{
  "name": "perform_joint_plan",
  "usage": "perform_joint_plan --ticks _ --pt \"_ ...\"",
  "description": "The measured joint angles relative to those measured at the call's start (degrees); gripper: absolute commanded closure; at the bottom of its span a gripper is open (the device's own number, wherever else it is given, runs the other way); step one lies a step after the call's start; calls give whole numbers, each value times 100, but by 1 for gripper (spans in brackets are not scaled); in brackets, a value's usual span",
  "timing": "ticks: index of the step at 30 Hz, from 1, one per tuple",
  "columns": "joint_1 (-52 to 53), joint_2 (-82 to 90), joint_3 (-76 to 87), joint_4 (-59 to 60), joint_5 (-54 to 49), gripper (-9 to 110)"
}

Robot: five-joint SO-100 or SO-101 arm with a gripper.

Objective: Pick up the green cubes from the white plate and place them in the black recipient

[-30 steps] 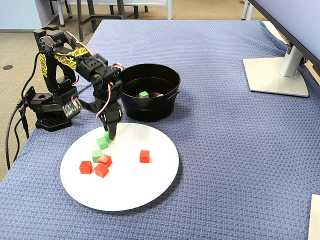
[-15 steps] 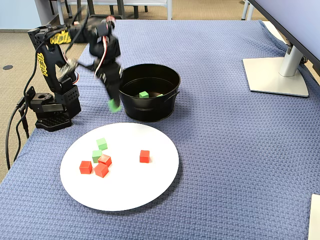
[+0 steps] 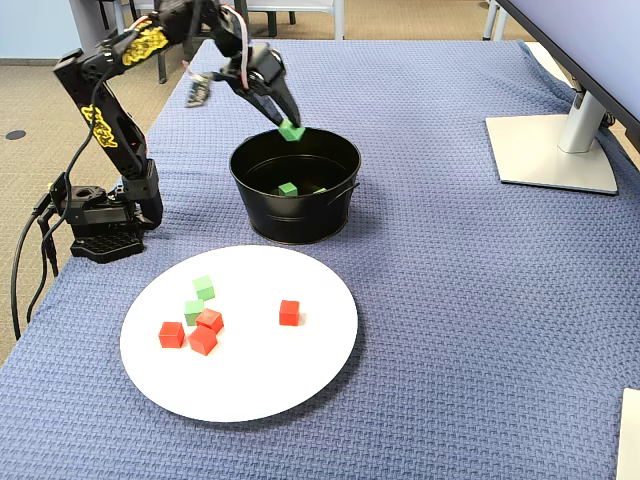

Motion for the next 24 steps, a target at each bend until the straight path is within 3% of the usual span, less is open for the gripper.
perform_joint_plan --ticks 6,12,22,24 --pt "-246 -62 299 -316 -510 66" --pt "888 -44 -343 237 -1046 89" --pt "2522 360 -580 439 -4992 80" --pt "2689 439 -519 422 -6003 85"
